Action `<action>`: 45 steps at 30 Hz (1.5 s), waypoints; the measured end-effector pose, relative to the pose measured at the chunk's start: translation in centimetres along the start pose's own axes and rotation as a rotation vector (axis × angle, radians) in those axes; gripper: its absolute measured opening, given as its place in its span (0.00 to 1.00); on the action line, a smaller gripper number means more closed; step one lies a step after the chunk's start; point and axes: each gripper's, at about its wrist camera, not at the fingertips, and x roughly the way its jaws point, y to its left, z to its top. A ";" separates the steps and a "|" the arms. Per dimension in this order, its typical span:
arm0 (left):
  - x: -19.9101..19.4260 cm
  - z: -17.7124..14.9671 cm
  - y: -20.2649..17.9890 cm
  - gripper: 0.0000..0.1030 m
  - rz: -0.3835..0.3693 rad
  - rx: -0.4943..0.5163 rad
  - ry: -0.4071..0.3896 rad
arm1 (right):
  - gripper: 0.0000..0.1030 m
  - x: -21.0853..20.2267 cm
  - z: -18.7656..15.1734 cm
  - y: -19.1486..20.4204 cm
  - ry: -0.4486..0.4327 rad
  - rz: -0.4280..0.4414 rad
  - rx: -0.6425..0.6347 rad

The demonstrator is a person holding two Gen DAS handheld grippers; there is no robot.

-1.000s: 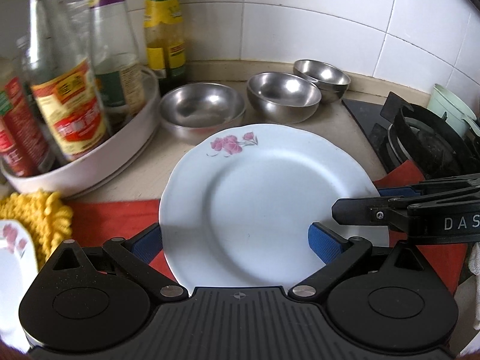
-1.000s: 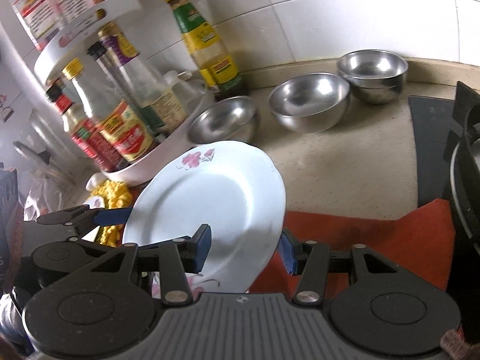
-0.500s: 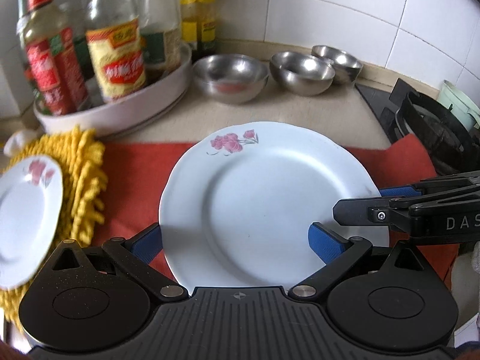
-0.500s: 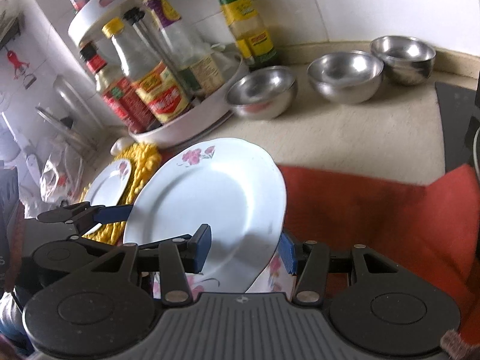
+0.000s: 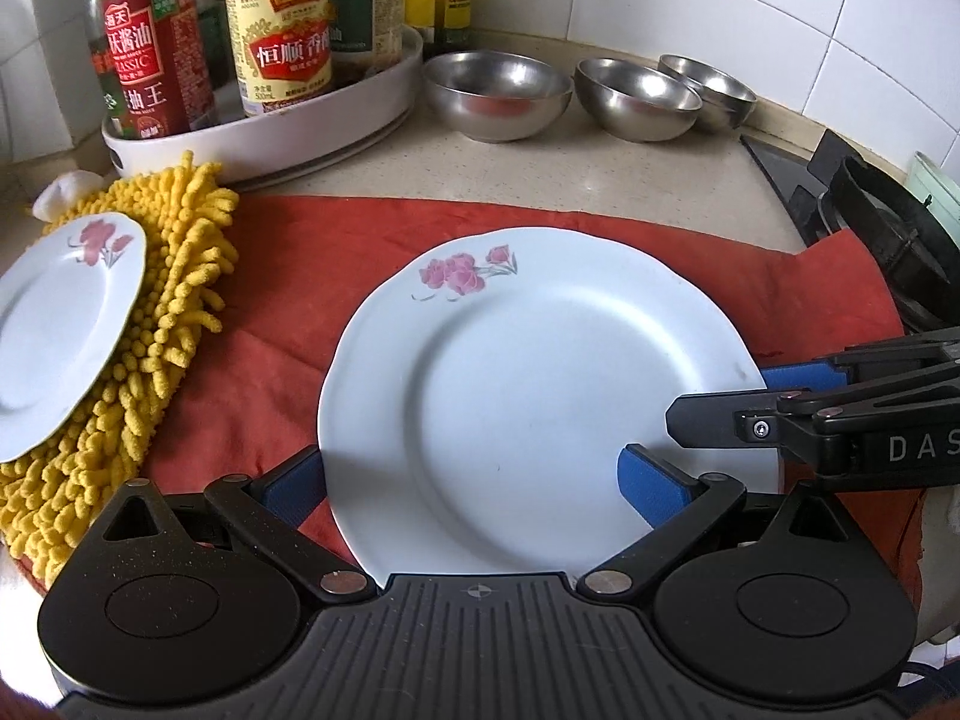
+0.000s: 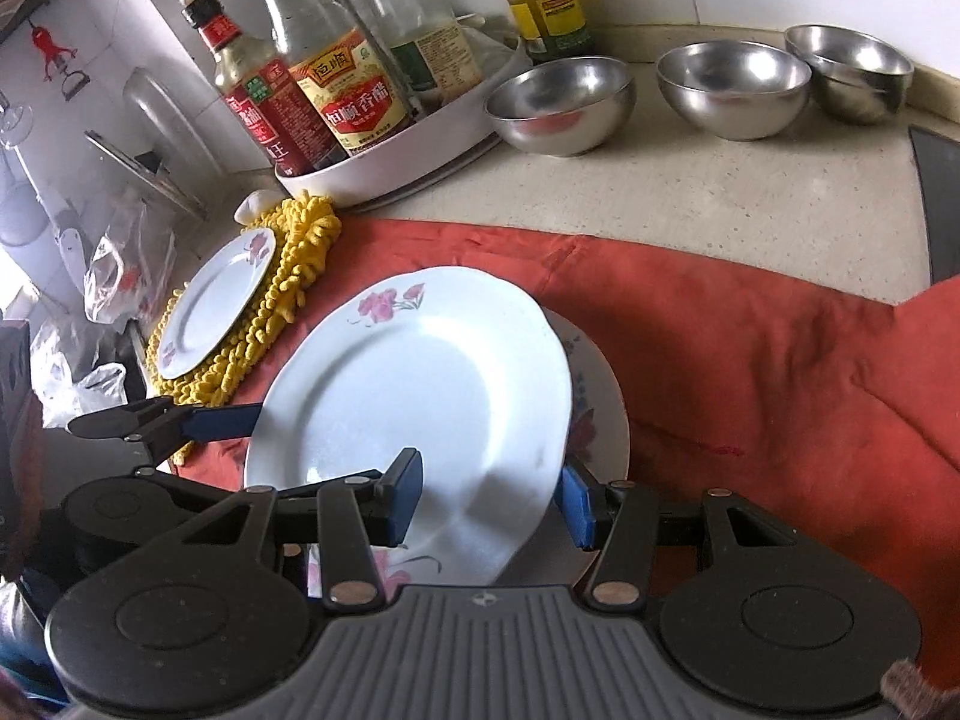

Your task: Organize plates and bowls

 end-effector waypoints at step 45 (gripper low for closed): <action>-3.8 1.8 12.1 1.00 0.231 -0.144 -0.014 | 0.50 -0.1 5.1 8.1 -0.022 -0.111 -0.404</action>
